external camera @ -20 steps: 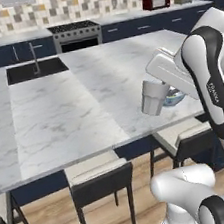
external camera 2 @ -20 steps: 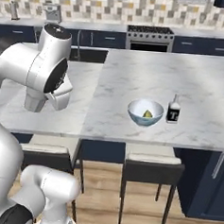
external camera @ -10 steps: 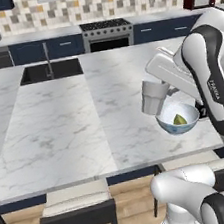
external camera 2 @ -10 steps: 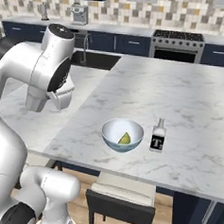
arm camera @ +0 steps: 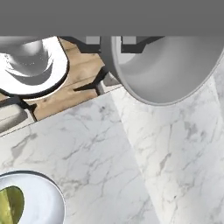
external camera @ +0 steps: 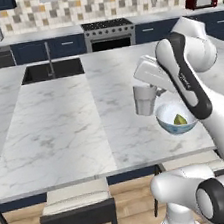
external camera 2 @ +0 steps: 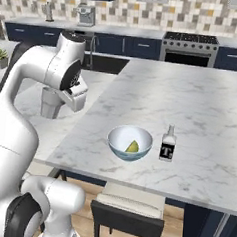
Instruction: There is a bowl on the dining counter. Grab a lemon wedge from the fridge and place it in the bowl. Then get the liquor bottle and glass cup from the cabinet and place them next to the bowl.
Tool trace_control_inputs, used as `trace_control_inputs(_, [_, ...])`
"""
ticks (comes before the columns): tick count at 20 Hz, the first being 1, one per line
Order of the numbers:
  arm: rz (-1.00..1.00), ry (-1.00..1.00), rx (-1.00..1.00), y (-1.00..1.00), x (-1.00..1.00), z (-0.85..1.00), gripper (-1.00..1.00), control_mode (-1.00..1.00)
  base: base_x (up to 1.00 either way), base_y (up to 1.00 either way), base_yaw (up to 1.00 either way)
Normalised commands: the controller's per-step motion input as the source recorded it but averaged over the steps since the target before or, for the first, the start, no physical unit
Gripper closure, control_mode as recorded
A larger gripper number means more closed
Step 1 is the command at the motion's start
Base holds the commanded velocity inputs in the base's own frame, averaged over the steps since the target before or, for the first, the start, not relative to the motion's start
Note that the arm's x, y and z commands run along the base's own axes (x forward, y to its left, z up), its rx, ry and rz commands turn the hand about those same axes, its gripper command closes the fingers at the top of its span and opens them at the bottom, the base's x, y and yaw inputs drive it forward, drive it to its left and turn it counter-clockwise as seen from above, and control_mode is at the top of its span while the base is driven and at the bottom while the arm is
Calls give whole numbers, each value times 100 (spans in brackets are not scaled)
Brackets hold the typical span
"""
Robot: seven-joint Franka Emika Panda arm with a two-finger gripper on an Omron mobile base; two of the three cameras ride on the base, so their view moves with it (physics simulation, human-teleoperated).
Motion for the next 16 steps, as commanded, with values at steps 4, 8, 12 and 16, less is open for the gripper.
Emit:
trace_control_inputs(4, [-19,-5,-25,12,68,-64,100,-100,0,0,0])
trace_control_inputs(8, [-40,0,-12,6,55,-53,100,-100,0,0,0])
trace_control_inputs(12, [-42,-2,-6,13,46,-58,100,-100,0,0,0])
trace_control_inputs(16, [-38,-8,-3,2,23,-60,100,-100,0,0,0])
